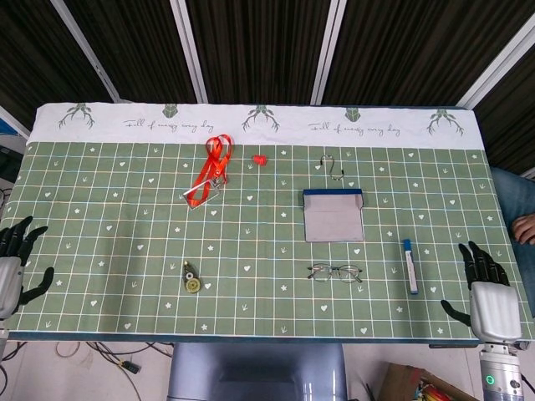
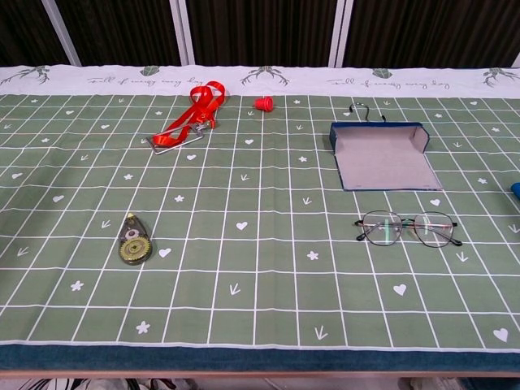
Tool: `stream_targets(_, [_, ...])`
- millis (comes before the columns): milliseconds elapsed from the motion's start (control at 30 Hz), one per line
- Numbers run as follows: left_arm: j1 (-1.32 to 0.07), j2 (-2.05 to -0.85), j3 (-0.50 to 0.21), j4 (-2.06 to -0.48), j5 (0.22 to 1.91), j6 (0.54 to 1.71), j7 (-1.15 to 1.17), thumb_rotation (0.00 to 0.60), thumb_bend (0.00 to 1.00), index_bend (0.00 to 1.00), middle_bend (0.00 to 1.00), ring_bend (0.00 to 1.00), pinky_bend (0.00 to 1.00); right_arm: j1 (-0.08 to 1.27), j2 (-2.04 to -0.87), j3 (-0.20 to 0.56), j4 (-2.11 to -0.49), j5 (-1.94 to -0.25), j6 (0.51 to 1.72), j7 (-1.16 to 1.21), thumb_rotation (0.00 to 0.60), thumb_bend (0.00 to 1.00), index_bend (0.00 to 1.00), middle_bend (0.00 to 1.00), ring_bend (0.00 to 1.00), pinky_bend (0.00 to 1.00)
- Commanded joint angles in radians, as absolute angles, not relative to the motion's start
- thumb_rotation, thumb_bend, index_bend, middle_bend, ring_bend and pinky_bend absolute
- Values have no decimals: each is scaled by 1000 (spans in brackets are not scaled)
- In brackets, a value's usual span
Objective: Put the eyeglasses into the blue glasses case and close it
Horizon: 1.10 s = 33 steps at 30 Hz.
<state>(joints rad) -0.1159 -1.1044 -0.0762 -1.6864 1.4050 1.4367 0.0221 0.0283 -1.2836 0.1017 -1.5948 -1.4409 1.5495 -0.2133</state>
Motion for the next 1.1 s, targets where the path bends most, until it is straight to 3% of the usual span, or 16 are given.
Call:
stream_targets(33, [-115, -1105, -76, -1687, 1405, 1438, 21, 600, 398, 127, 0, 0, 0, 30, -1282, 99, -1596, -1439, 1542, -206, 600, 177, 1, 62, 120, 193])
stream_targets(300, [-113, -1106, -78, -1691, 1400, 1440, 16, 600, 398, 127, 0, 0, 0, 43, -1229, 73, -1654, -1430, 1465, -146, 600, 176, 1, 50, 119, 193])
stream_targets(567, [-117, -1100, -77, -1699, 1392, 1425, 16, 600, 398, 126, 0, 0, 0, 189, -1064, 118, -1815, -1297, 1167, -152, 600, 175, 10, 35, 118, 193])
stream_targets(667, [-116, -1098, -76, -1700, 1392, 1425, 15, 600, 398, 126, 0, 0, 0, 249, -1035, 146, -1847, -1228, 1073, -165, 600, 174, 76, 35, 118, 193])
stream_targets(833, [-117, -1097, -76, -1700, 1392, 1423, 13, 600, 398, 125, 0, 0, 0, 334, -1058, 188, -1855, -1137, 1016, -267, 600, 192, 197, 36, 118, 193])
stream_targets(1100, [-119, -1095, -76, -1702, 1387, 1416, 12, 600, 398, 126, 0, 0, 0, 456, -1180, 223, -1835, -895, 958, -395, 600, 264, 258, 36, 118, 193])
